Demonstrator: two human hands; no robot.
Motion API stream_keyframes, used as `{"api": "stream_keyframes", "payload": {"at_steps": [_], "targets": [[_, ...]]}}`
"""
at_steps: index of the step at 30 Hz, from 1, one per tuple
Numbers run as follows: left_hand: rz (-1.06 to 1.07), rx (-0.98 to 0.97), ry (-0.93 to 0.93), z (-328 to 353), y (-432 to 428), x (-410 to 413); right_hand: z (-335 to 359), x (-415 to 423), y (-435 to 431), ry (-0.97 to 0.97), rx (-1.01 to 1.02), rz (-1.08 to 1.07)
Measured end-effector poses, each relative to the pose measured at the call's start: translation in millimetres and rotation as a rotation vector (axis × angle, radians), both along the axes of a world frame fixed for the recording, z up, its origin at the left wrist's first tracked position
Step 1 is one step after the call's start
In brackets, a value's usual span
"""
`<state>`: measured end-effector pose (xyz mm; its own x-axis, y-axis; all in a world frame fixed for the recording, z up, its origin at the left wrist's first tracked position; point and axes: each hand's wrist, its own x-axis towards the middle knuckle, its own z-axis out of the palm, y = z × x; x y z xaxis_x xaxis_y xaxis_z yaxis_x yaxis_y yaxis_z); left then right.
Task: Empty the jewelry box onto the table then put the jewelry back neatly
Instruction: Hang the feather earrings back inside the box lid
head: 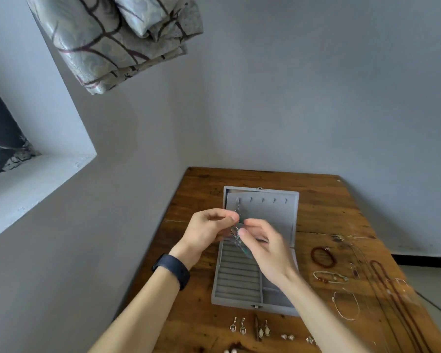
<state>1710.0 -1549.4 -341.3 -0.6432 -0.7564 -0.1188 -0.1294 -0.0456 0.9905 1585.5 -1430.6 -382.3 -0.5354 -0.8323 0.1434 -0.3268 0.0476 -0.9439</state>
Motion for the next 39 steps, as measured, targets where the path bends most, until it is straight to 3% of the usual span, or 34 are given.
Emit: {"api": "stream_keyframes", "payload": {"at_steps": [11, 25, 39], "targets": [[-0.032, -0.048, -0.145, 4.8, 57.5, 3.8, 2.7, 4.7, 68.3, -0.149, -0.023, 0.003], [-0.202, -0.413, -0.251, 14.8, 69.1, -11.6, 0.2, -0.5, 82.8, -0.115, -0.044, -0.026], [-0.287, -0.333, -0.323, 11.8, 56.1, -24.1, -12.8, -9.4, 69.8, 0.026, -0.058, -0.118]]}}
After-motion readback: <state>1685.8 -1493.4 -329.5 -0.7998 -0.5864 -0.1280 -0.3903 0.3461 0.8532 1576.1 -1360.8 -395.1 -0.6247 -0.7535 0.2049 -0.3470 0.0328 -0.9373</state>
